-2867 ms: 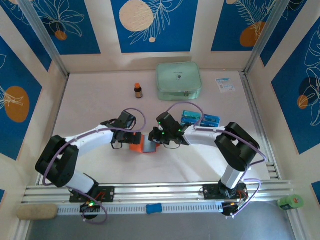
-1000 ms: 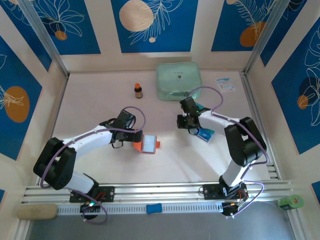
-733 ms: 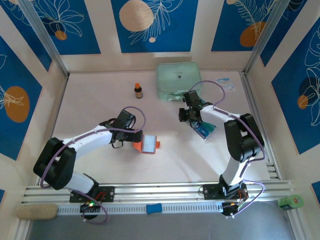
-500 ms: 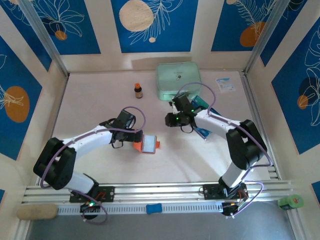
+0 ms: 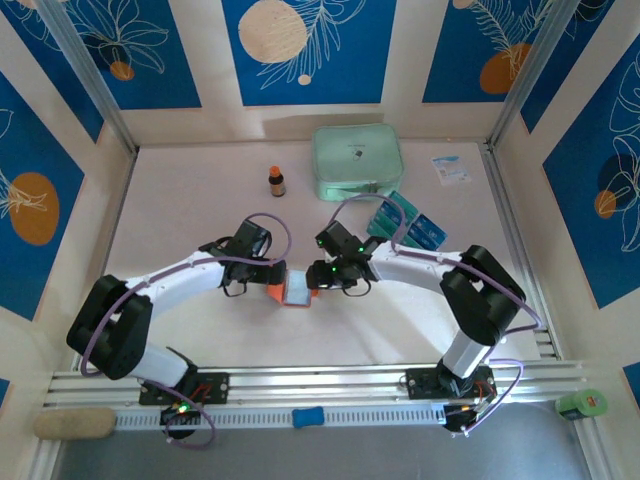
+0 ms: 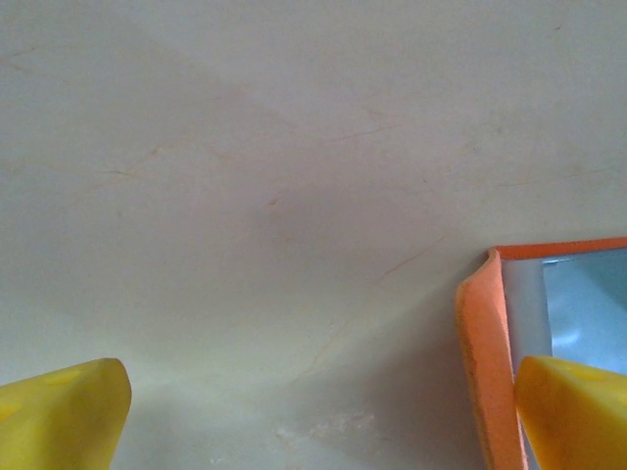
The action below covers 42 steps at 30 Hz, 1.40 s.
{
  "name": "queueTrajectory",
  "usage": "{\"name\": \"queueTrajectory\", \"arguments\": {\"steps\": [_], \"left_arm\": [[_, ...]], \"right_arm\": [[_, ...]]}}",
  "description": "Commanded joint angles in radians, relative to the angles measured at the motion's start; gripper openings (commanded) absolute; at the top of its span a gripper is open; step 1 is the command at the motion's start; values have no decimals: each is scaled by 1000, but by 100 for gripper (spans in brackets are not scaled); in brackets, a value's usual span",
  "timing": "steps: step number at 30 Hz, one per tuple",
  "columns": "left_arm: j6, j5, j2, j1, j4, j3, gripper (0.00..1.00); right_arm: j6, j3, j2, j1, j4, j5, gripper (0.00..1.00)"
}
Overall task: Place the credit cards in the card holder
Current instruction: Move the card holder to the center of the table.
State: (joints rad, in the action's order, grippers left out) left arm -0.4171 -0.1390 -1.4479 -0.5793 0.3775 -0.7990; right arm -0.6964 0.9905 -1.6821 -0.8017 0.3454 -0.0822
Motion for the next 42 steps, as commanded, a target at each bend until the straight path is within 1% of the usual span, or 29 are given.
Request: {"name": "queueTrajectory", "arguments": {"steps": [1, 4, 9, 10, 13, 19, 24, 31, 37, 39, 41, 42], "left_arm": [[-6, 12, 14, -11, -1, -2, 100], [0, 12, 11, -11, 1, -6, 100], [8, 16, 9, -11, 8, -14, 100], [9, 20, 9, -11, 8, -16, 100], [12, 39, 12, -15, 5, -16, 100], [11, 44, -5, -35, -1, -8, 100], [2, 40, -36, -59, -15, 3, 100], [9, -27, -97, -89, 7, -14, 100], [29, -87, -131, -93, 30, -33, 100], [32, -98, -131, -94, 37, -37, 100], [36, -102, -122, -95, 37, -38, 100], [35, -103, -118, -96, 38, -39, 100]], "right_arm": [[-26, -1, -27, -2, 11, -10, 40], [-23, -3, -36, 4, 15, -8, 29], [-16, -28, -18, 24, 15, -5, 1], [-13, -38, -7, 32, 16, -5, 0], [-1, -70, 33, 55, 20, -5, 0], [23, -149, 120, 103, 21, 7, 0], [17, -188, 151, 116, 3, 23, 0], [-17, -226, 152, 111, -27, 33, 0], [-42, -262, 161, 113, -49, 36, 0], [-41, -258, 170, 117, -40, 38, 8], [-40, -251, 193, 123, -24, 41, 18], [-39, -245, 208, 126, -16, 44, 21]]}}
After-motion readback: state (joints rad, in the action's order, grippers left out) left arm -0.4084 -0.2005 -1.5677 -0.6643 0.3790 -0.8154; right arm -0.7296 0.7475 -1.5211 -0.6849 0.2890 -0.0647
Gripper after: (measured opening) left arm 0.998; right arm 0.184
